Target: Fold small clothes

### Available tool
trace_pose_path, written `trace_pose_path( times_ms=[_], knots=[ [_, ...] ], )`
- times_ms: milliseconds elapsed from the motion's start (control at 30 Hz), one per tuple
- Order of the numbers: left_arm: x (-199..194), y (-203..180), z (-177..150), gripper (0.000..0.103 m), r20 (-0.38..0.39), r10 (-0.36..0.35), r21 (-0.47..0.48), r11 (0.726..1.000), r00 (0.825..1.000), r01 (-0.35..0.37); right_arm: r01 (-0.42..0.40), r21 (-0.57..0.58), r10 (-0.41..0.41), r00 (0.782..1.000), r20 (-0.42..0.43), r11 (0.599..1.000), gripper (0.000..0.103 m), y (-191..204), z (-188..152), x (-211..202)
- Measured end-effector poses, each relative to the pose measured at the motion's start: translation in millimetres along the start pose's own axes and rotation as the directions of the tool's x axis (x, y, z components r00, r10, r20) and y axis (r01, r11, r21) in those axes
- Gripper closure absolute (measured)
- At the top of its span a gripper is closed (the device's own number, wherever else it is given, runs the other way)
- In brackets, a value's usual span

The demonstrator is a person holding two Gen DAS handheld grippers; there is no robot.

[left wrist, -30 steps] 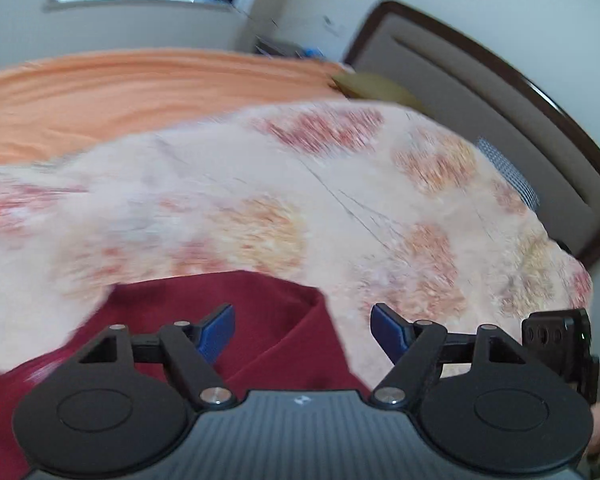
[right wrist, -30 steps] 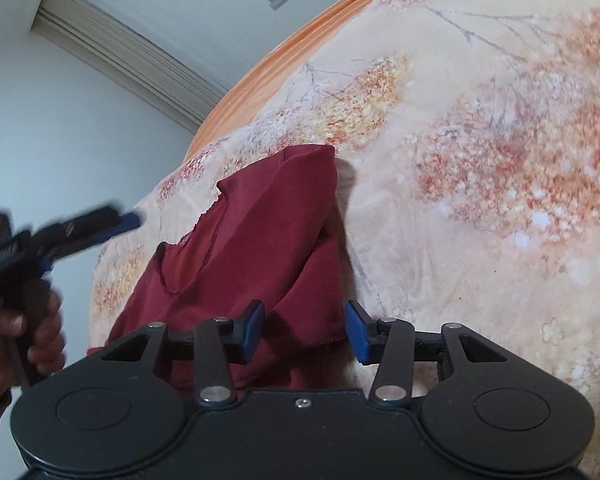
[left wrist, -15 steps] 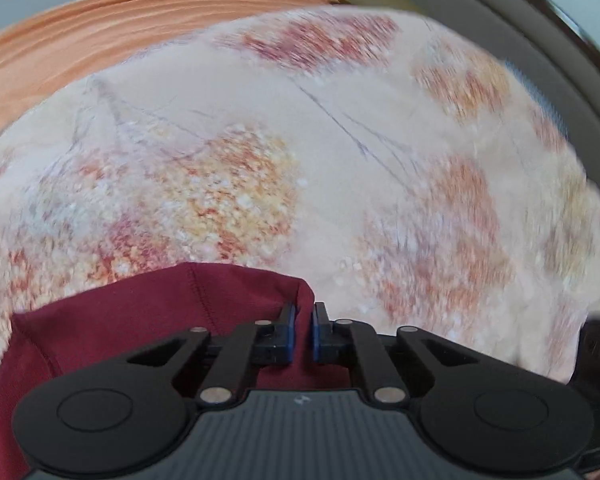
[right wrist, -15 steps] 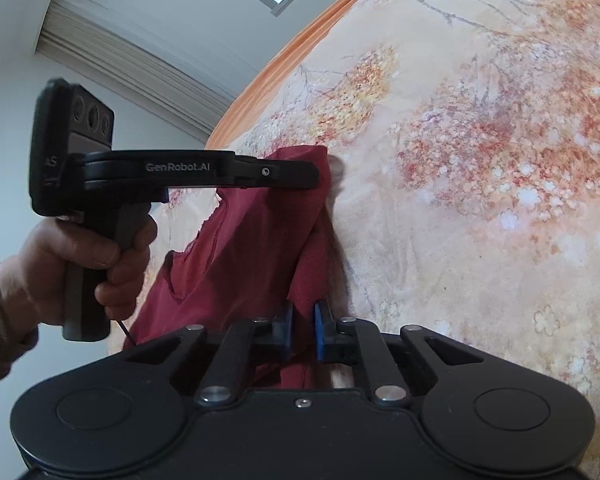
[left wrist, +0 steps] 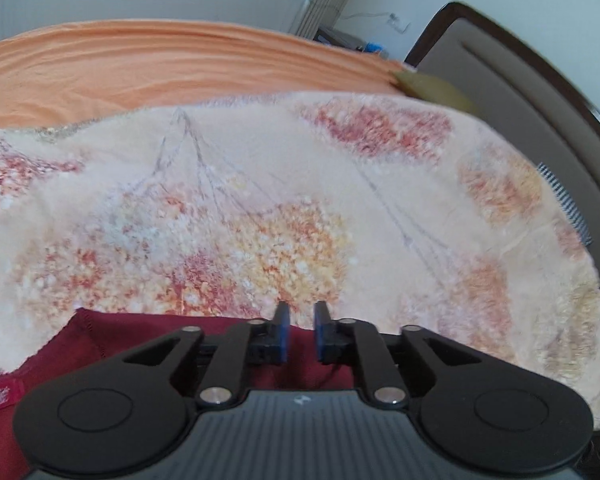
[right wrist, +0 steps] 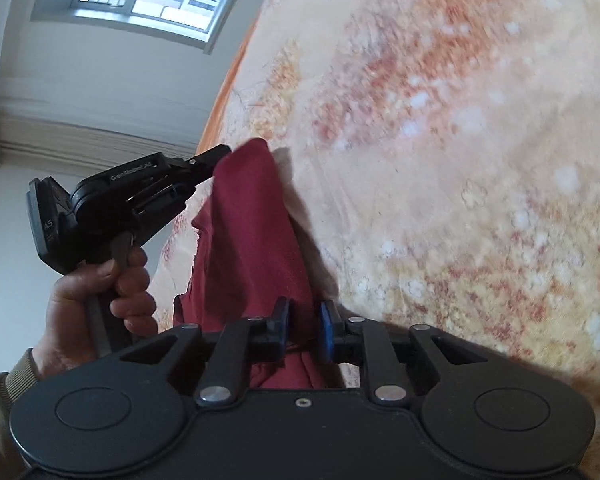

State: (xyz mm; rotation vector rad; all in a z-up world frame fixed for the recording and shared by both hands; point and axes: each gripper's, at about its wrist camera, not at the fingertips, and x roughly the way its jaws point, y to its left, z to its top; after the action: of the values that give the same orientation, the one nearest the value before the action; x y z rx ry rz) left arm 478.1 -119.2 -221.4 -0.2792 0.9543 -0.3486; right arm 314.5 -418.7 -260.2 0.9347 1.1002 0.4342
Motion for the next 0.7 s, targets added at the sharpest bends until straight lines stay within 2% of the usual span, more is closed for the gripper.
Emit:
trace_pose_path(
  times_ms=[33, 100, 200, 300, 367, 400, 433, 467, 500, 567, 600, 633, 667, 700],
  knots=[
    [-13, 0, -7, 0.06, 0.012, -0.01, 0.01, 1.0, 1.0, 0.01, 0.001, -0.015, -0.001, 1.0, 0.014, 1.0, 0.069, 5, 3, -4],
    [-36, 3, -25, 0.052, 0.022, 0.006, 0.03, 1.0, 1.0, -0.007, 0.0, -0.052, 0.002, 0.999, 0.04, 0.999, 0.065, 12, 5, -14],
    [-66, 21, -63, 0.052, -0.01, 0.045, 0.007, 0.999, 0.999, -0.045, 0.004, -0.105, 0.002, 0.999, 0.054, 0.994, 0.065, 20, 13, -24],
    [-95, 49, -112, 0.051, -0.078, 0.082, -0.023, 0.996, 0.994, -0.084, 0.007, -0.157, -0.001, 0.999, 0.042, 0.988, 0.063, 28, 14, -30],
    [-114, 72, -140, 0.045, -0.1, 0.118, -0.054, 0.991, 0.988, -0.124, 0.01, -0.177, -0.007, 1.0, 0.02, 0.984, 0.061, 31, 11, -32],
    [-122, 86, -153, 0.04, -0.109, 0.16, -0.069, 0.983, 0.981, -0.168, 0.011, -0.181, -0.01, 1.0, 0.006, 0.983, 0.061, 33, 9, -30],
    [-130, 102, -165, 0.038, -0.123, 0.226, -0.089, 0.967, 0.966, -0.237, 0.014, -0.186, -0.015, 1.0, -0.006, 0.982, 0.061, 34, 6, -29],
    [-137, 119, -175, 0.039, -0.145, 0.301, -0.131, 0.939, 0.943, -0.319, 0.018, -0.196, -0.022, 1.0, -0.016, 0.98, 0.061, 36, 2, -29],
    [-146, 135, -183, 0.041, -0.148, 0.337, -0.187, 0.914, 0.93, -0.361, 0.021, -0.207, -0.027, 0.999, -0.025, 0.978, 0.061, 39, -2, -27],
    [-174, 160, -194, 0.041, -0.088, 0.333, -0.324, 0.882, 0.939, -0.343, 0.024, -0.222, -0.034, 0.999, -0.041, 0.975, 0.06, 47, -10, -25],
    [-186, 169, -198, 0.039, -0.061, 0.345, -0.369, 0.864, 0.937, -0.342, 0.023, -0.23, -0.035, 0.998, -0.048, 0.973, 0.057, 53, -15, -24],
    [-196, 174, -202, 0.033, -0.049, 0.39, -0.389, 0.841, 0.92, -0.377, 0.021, -0.238, -0.034, 0.998, -0.053, 0.971, 0.054, 58, -20, -23],
    [-206, 179, -207, 0.032, -0.042, 0.439, -0.407, 0.813, 0.897, -0.417, 0.017, -0.245, -0.033, 0.998, -0.061, 0.969, 0.053, 65, -25, -22],
    [-216, 185, -213, 0.032, -0.043, 0.466, -0.435, 0.787, 0.884, -0.437, 0.013, -0.25, -0.032, 0.997, -0.071, 0.968, 0.053, 71, -31, -20]
  ],
)
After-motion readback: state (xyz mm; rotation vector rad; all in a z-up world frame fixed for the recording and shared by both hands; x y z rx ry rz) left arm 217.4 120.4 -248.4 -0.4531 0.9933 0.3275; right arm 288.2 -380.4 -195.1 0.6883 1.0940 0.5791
